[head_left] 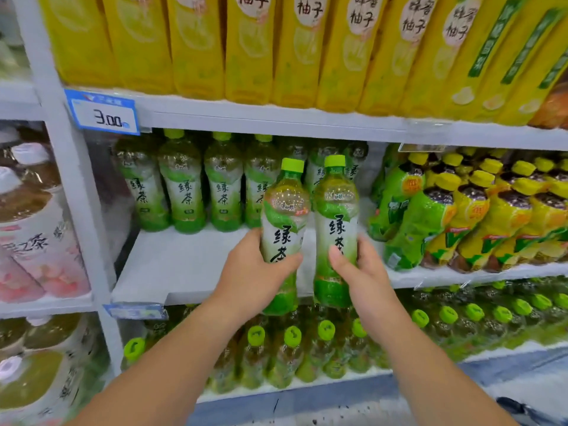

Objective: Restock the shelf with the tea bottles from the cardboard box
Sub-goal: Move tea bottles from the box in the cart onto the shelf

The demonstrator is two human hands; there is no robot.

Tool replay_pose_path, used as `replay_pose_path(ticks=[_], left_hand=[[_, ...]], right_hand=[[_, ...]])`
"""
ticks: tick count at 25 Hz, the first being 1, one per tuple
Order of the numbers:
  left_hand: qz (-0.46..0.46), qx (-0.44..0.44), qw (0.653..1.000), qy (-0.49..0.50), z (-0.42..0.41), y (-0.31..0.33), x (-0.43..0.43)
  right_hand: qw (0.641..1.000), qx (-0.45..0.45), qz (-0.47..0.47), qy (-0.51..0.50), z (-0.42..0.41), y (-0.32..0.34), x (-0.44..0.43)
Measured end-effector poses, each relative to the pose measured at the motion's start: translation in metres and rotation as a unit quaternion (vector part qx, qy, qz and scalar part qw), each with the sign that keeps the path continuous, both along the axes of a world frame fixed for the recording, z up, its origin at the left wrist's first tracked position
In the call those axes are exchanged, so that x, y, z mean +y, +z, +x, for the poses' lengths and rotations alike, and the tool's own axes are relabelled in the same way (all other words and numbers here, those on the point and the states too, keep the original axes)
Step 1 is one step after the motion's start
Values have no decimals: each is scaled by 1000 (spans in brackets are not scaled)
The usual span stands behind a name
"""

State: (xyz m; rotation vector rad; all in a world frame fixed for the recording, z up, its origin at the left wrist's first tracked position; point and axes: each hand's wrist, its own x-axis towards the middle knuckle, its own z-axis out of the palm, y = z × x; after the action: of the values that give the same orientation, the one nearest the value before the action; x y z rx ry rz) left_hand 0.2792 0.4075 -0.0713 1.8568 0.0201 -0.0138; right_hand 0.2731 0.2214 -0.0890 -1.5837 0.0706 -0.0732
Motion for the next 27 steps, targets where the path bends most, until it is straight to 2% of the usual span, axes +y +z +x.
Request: replay_pose_path(ticks=[5,12,15,20,24,27], left_hand=[[-6,-84,996,8,44,-20,-21],[-56,-199,978,15,80,-60,-43],[-13,-211,977,28,89,-68,-48],[153,-184,970,47,78,-88,-39],[135,-191,967,101,98,-74,-45],[164,-206,956,129,114,-74,-54]], right_hand=[[997,-68,-38,-17,44,-19,-11],[989,-144,-27,-12,95,-59,-17],[990,-128,-63,-7,111,-67,-27],[988,-124,-88,-31,109,-73,-33],[986,-131,-88,-59,127,-65,-33],[985,-135,-84,-65,145,-66,-33]])
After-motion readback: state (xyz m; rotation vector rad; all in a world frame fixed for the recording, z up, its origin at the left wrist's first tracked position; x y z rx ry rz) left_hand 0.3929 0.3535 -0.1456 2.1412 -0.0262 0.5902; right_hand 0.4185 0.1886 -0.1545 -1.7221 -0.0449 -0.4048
